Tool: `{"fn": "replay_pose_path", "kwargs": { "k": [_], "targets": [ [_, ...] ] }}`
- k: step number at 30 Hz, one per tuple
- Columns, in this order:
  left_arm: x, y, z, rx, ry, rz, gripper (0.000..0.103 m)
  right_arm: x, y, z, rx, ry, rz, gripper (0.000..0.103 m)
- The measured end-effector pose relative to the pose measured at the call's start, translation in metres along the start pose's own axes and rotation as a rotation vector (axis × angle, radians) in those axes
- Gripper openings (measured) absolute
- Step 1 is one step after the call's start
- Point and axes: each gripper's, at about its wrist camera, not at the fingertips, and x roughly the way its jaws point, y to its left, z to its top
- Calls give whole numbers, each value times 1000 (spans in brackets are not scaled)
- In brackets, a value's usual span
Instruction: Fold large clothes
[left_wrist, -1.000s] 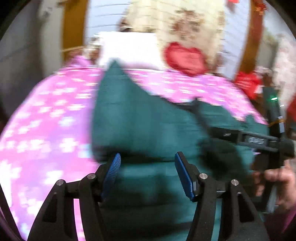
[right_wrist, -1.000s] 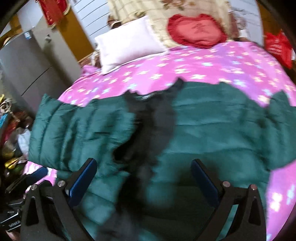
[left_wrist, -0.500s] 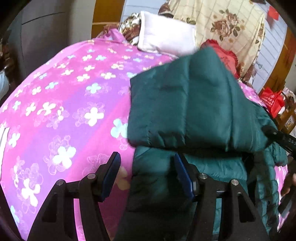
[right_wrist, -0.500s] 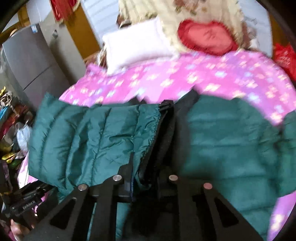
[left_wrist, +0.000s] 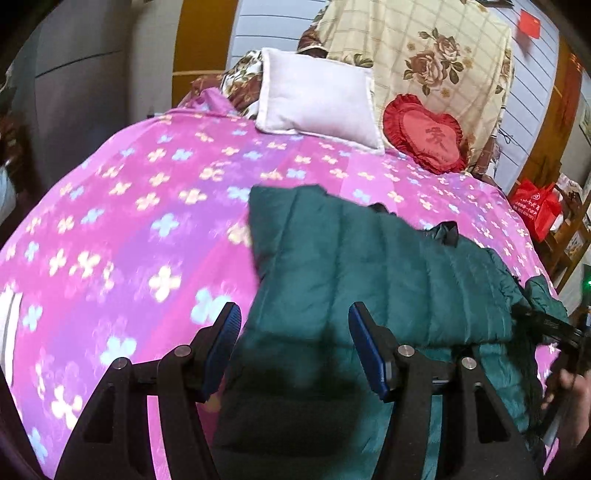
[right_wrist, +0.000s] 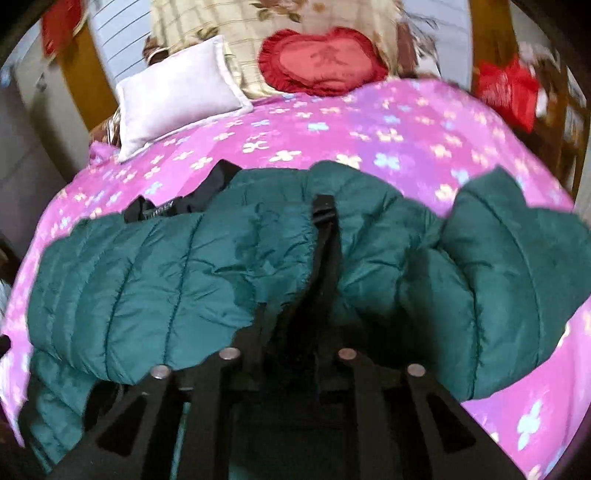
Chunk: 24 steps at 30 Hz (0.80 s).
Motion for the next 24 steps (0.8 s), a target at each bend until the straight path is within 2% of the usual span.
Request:
{"fn": "replay_pose_path", "kwargs": {
  "k": [1, 3, 5, 10, 13, 15, 17, 21, 24],
  "targets": [
    [5, -4, 6, 4, -3, 3, 42, -6, -5, 2, 24, -14, -15, 42],
    [14, -8, 11, 6, -5, 9, 42, -23, -9, 3, 39, -71, -57, 47],
    [29, -12, 16, -2, 3, 16, 42, -41, -4, 3, 24, -116, -24, 47],
    [64, -9, 7, -50, 53, 41, 42, -25, 42, 2, -122, -62, 83, 47],
    [68, -10, -2, -33, 38, 52, 45, 7, 62, 4, -187, -32, 52, 47],
    [70, -10, -6, -32, 29, 45, 50, 30, 62, 4, -188, 0, 16, 47],
    [72, -6, -8, -43, 29, 36, 53, 47, 59, 1, -176, 1, 19, 47],
    [75, -2, -10, -62, 31, 30, 55, 44, 62, -2, -189, -11, 1, 47],
    [75, -2, -11, -65, 26, 24, 55, 27, 62, -1, -186, -1, 6, 47]
  ]
}}
